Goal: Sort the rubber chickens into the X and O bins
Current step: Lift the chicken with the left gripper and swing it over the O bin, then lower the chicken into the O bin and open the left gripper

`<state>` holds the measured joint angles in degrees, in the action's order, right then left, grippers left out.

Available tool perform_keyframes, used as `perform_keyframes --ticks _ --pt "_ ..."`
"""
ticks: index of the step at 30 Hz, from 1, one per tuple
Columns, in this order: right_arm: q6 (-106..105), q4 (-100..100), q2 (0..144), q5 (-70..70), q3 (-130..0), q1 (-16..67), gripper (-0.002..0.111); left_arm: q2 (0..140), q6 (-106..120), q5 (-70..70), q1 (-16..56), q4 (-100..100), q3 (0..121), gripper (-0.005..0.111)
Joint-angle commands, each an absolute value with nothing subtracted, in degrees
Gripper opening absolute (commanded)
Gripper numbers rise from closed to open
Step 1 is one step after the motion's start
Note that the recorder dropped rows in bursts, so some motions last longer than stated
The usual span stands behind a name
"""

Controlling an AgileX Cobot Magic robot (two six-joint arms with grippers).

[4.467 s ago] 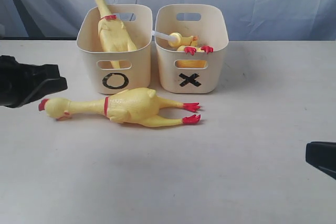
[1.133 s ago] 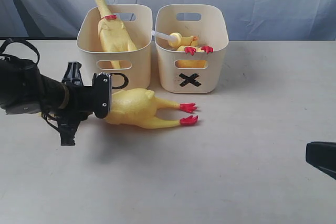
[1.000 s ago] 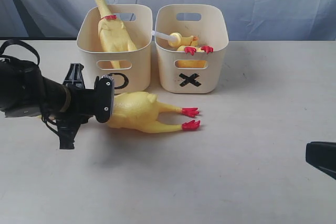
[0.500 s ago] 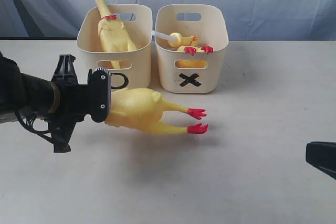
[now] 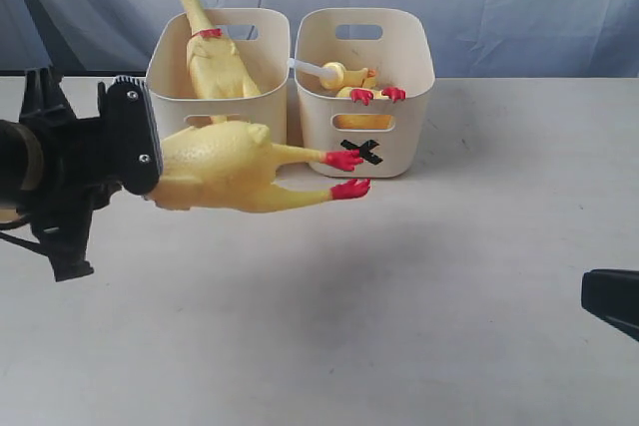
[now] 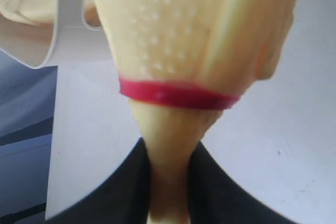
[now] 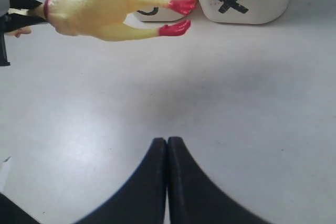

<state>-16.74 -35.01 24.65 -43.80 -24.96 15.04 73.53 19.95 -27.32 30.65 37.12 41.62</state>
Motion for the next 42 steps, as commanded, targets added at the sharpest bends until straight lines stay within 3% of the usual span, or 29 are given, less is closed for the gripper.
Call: perform_keyframes --ticks 1,8,11,14,28,42 --pt "-16.86 -35.07 24.29 -43.55 -24.81 14.79 -0.001 69.60 16.56 -27.77 30.84 37.95 42.82 0.000" --pt "-16.86 -35.07 24.29 -43.55 -24.81 14.79 -0.001 69.61 -9.20 -32.80 29.94 64.68 47.34 0.000" --pt "-16.86 -35.07 24.29 -43.55 -24.81 14.79 -0.001 69.61 -16.44 -32.40 24.50 68.08 50.61 0.000" --pt "-16.86 -35.07 24.29 -43.55 -24.81 14.79 -0.001 72.53 -16.29 -33.73 21.40 70.63 53.16 0.000" --pt "-16.86 -35.07 24.29 -43.55 -24.81 14.79 -0.001 91.00 -12.35 -47.48 21.44 75.17 68.47 0.000" --pt "-16.86 -35.07 24.29 -43.55 -24.81 14.79 -0.001 102.85 0.70 -55.81 28.86 79.73 79.78 0.000"
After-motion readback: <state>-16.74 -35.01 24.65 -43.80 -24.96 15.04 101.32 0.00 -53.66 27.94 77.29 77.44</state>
